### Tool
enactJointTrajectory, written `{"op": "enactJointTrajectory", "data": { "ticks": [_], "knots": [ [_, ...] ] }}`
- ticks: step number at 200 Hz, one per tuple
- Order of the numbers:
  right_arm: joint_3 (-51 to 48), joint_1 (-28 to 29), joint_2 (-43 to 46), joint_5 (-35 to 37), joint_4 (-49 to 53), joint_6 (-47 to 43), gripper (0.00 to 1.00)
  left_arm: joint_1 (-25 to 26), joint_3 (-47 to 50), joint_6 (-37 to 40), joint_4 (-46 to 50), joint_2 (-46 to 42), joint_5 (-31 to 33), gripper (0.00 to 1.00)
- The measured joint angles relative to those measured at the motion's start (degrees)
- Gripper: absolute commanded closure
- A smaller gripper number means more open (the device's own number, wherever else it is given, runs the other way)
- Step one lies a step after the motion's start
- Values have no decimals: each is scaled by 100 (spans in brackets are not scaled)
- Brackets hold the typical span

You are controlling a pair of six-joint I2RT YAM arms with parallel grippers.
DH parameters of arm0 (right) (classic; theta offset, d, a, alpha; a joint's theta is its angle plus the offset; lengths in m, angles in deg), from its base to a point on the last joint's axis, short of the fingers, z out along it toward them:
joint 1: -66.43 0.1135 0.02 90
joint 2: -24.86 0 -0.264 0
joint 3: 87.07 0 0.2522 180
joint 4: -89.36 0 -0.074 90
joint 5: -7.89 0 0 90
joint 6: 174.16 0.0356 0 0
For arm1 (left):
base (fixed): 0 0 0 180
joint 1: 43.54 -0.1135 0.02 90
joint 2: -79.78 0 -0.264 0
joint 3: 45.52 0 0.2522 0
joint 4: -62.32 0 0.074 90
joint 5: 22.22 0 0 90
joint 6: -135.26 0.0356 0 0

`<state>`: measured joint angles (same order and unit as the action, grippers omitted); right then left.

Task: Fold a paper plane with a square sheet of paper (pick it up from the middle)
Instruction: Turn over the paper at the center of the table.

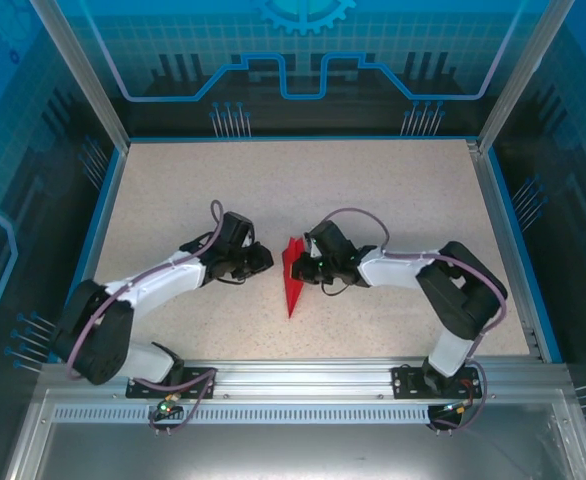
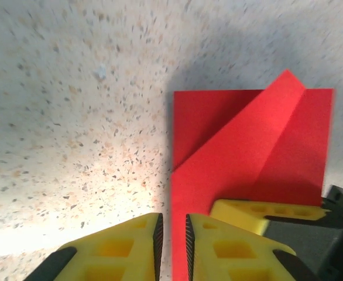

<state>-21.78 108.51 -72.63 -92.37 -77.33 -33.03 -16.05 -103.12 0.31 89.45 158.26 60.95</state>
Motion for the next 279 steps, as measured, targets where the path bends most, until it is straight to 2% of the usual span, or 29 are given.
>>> {"op": "enactJointTrajectory", "data": {
  "ticks": [15,35,68,88,121,148,171,185,200,227,245,265,279],
  "knots": [
    [588,35,306,610,1084,-343,95,-13,50,-11,63,-361,243,78],
    [1845,203,369,1888,2889,-675,96,-42,175,-22,168,-765,584,76],
    [3812,566,-551,3947,5790,-520,95,-81,455,-173,376,-1233,1121,76],
    [4369,765,-1427,4586,7038,-306,94,-107,592,-278,514,-1451,1425,75],
    [5263,1086,-2951,4826,8126,-162,92,-184,887,-433,785,-2059,1888,72],
    [5987,1303,-3792,4597,8354,-170,86,-247,1121,-472,935,-2564,2107,70],
    [6277,1408,-4081,4177,8262,-225,69,-286,1248,-472,1060,-2817,2159,69],
    [6301,1440,-4061,3877,8109,-337,64,-297,1287,-470,1084,-2870,2159,68],
    [6164,1447,-3897,3552,7731,-450,47,-302,1292,-470,1095,-2865,2146,67],
    [5069,1438,-2804,3016,6732,-627,34,-302,1292,-444,1071,-2798,2000,65],
    [4210,1368,-1755,2730,6070,-651,30,-304,1292,-413,990,-2575,1784,64],
    [3108,1060,-525,2199,5088,-748,33,-306,1285,-372,813,-2210,1473,63],
    [2280,693,162,1740,4315,-807,45,-306,1246,-304,671,-1888,1213,64]
  ]
}}
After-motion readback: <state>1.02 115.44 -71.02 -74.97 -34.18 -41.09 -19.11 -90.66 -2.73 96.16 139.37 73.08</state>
